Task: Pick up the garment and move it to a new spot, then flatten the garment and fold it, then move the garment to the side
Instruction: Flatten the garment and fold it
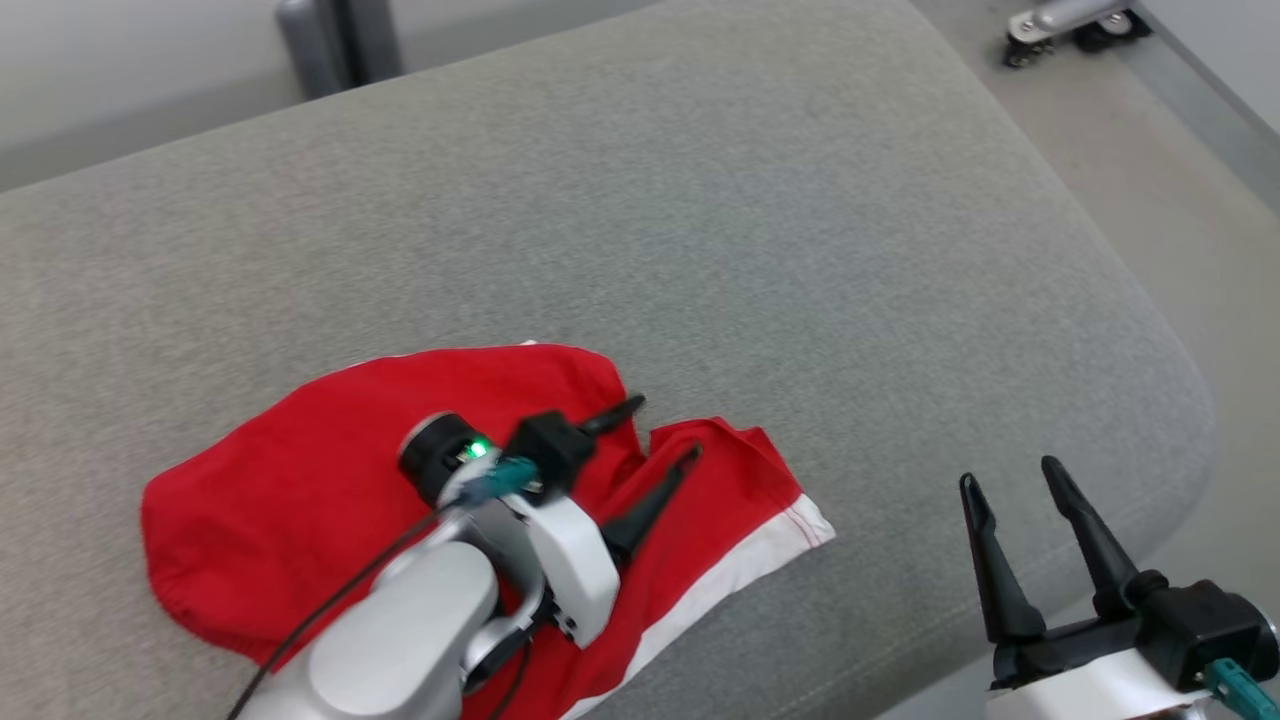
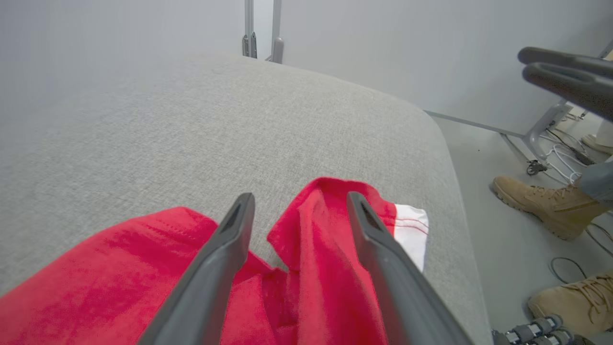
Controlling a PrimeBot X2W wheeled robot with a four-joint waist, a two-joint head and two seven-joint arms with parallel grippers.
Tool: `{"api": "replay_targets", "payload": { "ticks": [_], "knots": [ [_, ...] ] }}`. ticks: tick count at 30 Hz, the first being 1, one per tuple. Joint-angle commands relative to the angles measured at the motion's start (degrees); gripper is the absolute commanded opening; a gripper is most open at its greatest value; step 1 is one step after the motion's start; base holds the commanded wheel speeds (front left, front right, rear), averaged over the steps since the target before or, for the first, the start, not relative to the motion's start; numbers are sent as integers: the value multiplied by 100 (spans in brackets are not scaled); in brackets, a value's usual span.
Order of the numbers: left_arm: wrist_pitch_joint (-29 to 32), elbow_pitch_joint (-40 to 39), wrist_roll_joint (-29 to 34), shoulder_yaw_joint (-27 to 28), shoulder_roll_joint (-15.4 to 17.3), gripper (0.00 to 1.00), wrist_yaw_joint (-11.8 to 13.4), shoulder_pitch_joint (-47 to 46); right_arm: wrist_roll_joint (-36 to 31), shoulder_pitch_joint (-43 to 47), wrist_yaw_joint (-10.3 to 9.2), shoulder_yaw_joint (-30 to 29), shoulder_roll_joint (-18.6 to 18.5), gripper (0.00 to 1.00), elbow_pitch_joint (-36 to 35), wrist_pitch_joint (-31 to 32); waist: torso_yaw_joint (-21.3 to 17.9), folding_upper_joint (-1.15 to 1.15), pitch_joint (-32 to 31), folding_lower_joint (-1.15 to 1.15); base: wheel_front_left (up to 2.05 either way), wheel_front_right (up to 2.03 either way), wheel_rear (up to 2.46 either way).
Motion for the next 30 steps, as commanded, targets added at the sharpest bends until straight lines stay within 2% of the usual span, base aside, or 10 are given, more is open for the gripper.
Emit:
{"api": "replay_targets", "payload": {
  "ticks": [1, 6, 13, 18, 22, 24, 29, 30],
  "knots": [
    [-180, 0, -66, 100, 47, 100, 13, -65, -56, -86, -2, -56, -40, 100, -38, 10, 154, 0, -85, 0, 0, 0, 0],
    [-866, -461, -131, 592, 132, 100, 405, 376, -424, -112, -2, -283, -41, 100, -174, 10, 669, 0, -387, 0, 0, 0, 0],
    [-966, -1702, 132, 1535, 481, 100, 1134, 1606, -836, -158, -2, -552, -118, 100, -243, 11, 1538, 0, -905, 0, 0, 0, 0],
    [-969, -2071, 401, 2454, 566, 100, 1391, 2656, -792, -78, -2, -655, -252, 100, -112, 11, 2098, 0, -1202, 0, 0, 0, 0],
    [-970, -2104, 604, 3252, 437, 100, 1382, 3377, -731, 26, -2, -634, -255, 100, 20, 11, 2470, 0, -1339, 0, 0, 0, 0],
    [-971, -2103, 645, 3463, 372, 100, 1348, 3530, -712, 56, -2, -606, -242, 100, 75, 11, 2553, 0, -1366, 0, 0, 0, 0],
    [-971, -2000, 888, 4160, 79, 100, 1025, 4121, -591, 251, -2, -540, -153, 100, 263, 11, 2878, 0, -1502, 0, 0, 0, 0],
    [-971, -2002, 985, 4407, -63, 100, 872, 4306, -548, 351, -2, -491, -104, 100, 326, 11, 2951, 0, -1548, 0, 0, 0, 0]
  ]
}}
